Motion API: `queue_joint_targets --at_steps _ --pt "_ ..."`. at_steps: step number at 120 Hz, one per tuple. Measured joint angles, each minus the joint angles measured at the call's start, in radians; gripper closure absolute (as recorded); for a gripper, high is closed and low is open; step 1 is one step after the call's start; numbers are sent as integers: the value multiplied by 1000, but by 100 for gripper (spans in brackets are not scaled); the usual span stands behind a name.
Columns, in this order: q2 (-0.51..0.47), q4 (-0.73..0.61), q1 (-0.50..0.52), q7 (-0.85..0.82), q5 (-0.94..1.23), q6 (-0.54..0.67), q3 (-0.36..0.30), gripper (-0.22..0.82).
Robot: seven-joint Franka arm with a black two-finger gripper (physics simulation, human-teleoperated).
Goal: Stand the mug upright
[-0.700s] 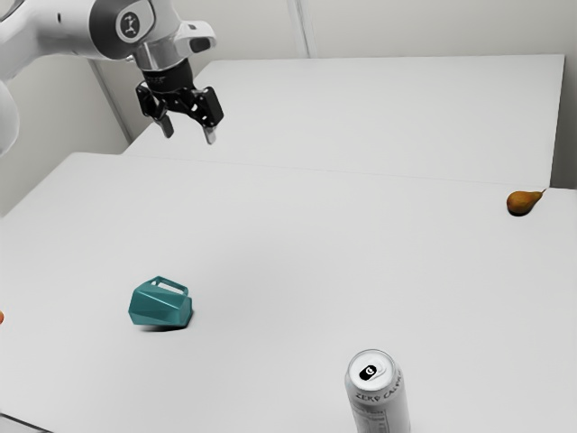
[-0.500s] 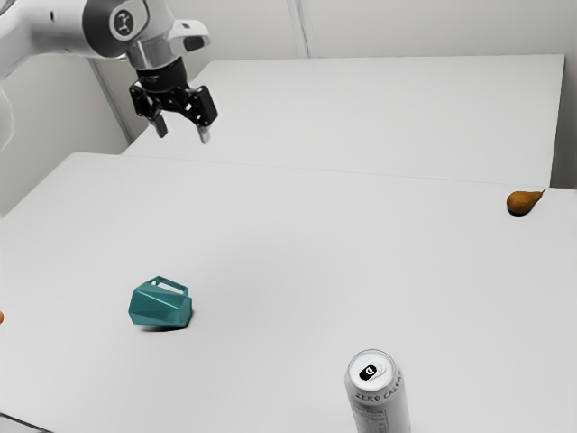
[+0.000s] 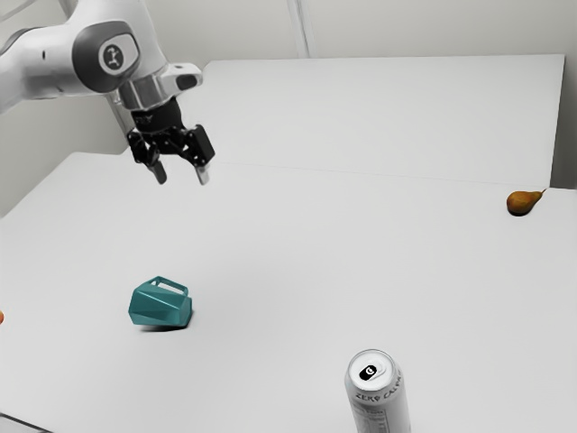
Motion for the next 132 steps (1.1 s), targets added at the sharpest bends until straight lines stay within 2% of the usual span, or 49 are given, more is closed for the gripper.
queue_joint_targets --at_steps 28,65,104,132 --pt "-59 -189 135 46 -76 9 3 0" --pt "-85 -368 318 281 -186 117 4 0" --pt "-36 -451 458 517 -298 218 6 0" --pt "70 -442 547 649 -336 247 5 0"
